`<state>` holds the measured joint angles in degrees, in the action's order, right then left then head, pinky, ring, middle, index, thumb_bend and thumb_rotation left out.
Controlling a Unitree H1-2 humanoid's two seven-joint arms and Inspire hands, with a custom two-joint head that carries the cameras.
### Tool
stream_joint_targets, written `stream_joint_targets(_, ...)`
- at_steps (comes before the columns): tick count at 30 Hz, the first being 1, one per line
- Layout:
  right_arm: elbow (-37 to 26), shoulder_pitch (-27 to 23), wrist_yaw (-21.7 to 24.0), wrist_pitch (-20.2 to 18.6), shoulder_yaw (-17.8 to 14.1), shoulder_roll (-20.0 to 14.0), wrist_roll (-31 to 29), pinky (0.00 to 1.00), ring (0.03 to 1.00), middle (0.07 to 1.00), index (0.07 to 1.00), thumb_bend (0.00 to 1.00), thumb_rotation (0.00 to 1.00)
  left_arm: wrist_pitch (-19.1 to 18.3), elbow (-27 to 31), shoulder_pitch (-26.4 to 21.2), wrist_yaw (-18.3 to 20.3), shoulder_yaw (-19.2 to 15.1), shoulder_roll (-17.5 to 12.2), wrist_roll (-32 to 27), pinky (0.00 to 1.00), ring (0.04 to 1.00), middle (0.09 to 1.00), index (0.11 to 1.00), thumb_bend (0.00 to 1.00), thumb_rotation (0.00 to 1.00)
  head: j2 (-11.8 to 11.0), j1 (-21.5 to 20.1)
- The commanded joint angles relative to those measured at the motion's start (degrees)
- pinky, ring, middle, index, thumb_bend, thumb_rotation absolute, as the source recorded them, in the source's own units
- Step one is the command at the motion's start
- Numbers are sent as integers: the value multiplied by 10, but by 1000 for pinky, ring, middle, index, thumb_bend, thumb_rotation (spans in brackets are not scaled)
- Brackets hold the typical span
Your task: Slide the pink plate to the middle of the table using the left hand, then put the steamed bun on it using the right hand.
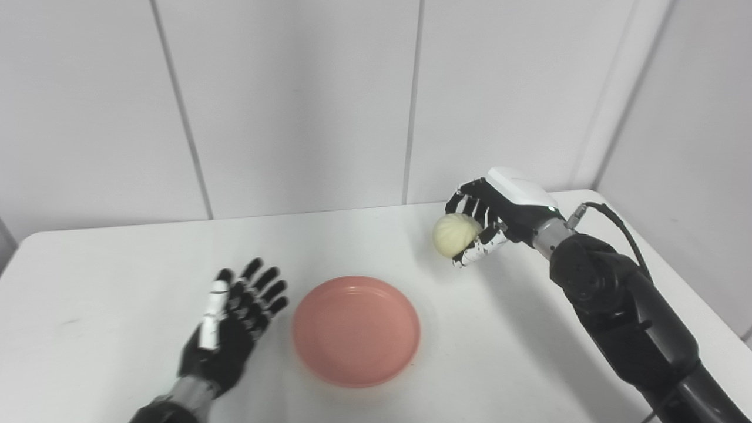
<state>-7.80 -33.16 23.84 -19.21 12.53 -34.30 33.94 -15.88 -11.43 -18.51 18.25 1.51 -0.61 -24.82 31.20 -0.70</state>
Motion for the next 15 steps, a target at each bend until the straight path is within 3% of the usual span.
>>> stream_joint_targets(1,-27,-39,1,11,0,13,-3,347,402,444,544,518,0,-51,-23,21,-24,5,0,19,979,958,972,995,568,974,4,15)
stream_joint_targets(7,-37,-48,10,30,25,52,-10,362,403,453,538,519,0,-54,-26,15,-32,11,12,25,982,955,966,990,566,994,14,43)
stream_joint_targets(11,-54,-51,29,9,49,90,-10,332,400,442,539,518,0,-56,-28,12,-38,13,18,28,980,947,957,982,559,995,17,52)
stream_joint_targets(15,-56,-47,40,2,62,107,3,284,374,426,540,517,0,-54,-29,12,-38,16,17,32,982,945,952,979,564,989,20,48)
